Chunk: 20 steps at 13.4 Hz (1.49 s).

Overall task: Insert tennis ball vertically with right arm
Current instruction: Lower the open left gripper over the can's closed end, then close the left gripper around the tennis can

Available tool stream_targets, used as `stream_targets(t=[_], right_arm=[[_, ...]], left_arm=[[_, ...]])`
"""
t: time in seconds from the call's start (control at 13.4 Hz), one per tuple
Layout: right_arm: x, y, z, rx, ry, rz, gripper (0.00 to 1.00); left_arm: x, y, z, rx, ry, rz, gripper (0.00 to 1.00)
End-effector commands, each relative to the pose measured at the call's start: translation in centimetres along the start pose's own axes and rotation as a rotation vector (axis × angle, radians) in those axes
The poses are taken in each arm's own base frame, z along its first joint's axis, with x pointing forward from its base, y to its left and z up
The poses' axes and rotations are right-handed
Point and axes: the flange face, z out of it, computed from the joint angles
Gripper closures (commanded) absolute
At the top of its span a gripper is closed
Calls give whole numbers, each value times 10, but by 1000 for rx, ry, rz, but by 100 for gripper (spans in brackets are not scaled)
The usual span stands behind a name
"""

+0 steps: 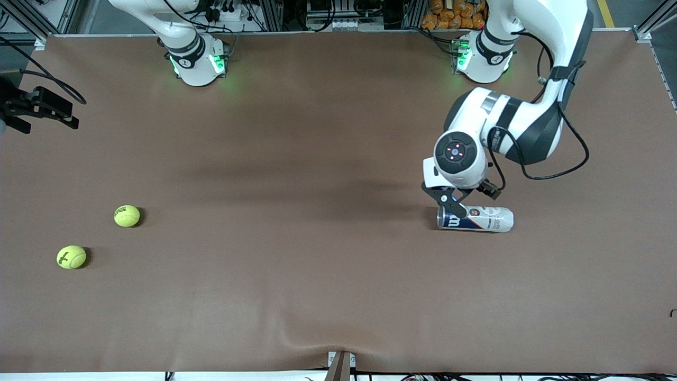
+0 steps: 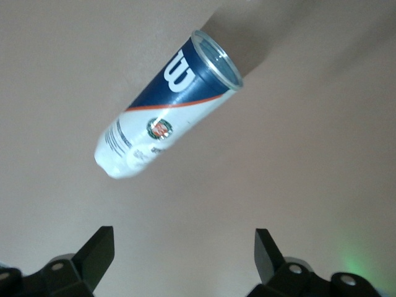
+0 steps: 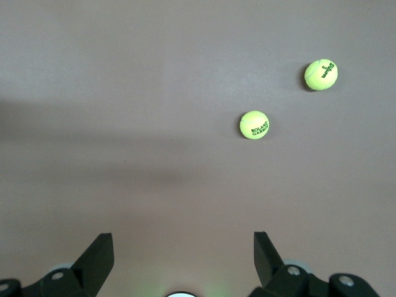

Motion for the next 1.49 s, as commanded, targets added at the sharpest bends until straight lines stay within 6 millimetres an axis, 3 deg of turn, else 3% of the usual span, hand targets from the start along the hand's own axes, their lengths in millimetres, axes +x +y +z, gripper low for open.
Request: stream_targets(t=[0.0, 0.07, 0.15, 0.89, 1.41], right_arm=[[-7, 1, -5, 9, 4, 11, 0], [-7, 1, -5, 9, 4, 11, 0], [-7, 1, -5, 9, 2, 11, 0], [-7, 1, -4, 9, -2, 11, 0], [-7, 1, -3, 10, -4, 11, 0]], left_arm=[[-15, -34, 31, 6, 43, 188, 0], [-22, -54, 41, 6, 68, 268, 0], [-22, -60, 51, 14, 94, 332, 0], [23, -41, 122, 202, -12, 578, 0], [39, -33, 147, 273, -39, 666, 0]])
